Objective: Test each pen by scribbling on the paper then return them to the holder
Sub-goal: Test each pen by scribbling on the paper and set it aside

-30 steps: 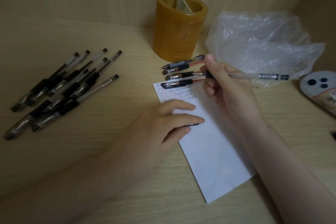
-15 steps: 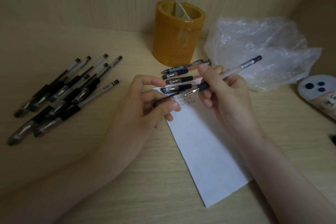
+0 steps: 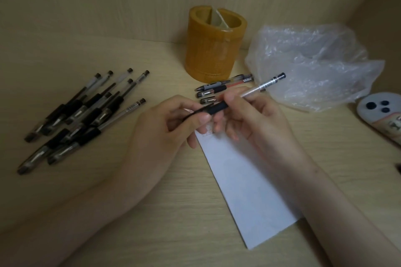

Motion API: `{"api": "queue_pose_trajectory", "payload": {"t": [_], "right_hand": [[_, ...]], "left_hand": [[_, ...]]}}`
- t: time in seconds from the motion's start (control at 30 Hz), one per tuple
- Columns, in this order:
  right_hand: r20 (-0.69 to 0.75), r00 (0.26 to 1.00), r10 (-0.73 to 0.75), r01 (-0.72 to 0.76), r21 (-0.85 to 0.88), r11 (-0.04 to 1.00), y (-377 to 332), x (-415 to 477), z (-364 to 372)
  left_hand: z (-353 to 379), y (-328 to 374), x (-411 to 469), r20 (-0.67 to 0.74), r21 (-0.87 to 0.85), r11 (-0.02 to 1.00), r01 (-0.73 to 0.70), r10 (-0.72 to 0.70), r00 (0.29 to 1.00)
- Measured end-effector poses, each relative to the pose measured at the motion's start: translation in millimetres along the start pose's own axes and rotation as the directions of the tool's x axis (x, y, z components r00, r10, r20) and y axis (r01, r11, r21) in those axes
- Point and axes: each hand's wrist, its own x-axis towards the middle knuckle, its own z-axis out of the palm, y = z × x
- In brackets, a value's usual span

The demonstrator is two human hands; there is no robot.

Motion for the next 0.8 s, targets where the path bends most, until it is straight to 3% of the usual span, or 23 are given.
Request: {"api": "queue_pose_trajectory", "payload": {"t": [0.27, 0.6, 0.7, 0.8], "right_hand": [[-0.012, 0.999, -0.031, 0.031, 0.006, 0.999, -0.8, -0.2, -2.4], [0.014, 0.997, 0.075, -0.076, 0.057, 0.995, -2.1, 0.8, 2.1], [-0.032, 0.985, 0.168, -0.169, -0.015, 0.986, -2.2, 1.3, 6.1], [-0.134, 0.982, 0.131, -0.146, -0.107, 0.984, -6.6, 0.7, 1.6]], "left_hand": [[-0.4, -0.6, 4.6, -0.090, 0.023, 0.999, -0.031, 0.033, 0.995], [1.9, 6.7, 11.2, -0.095, 0.211, 0.973, -0.098, 0.120, 0.988], [0.2, 3.5, 21.2, -0.122, 0.373, 0.923, -0.093, 0.148, 0.981], [-1.8, -5.5, 26.7, -0.111, 0.623, 0.776, -0.096, 0.209, 0.972]]}}
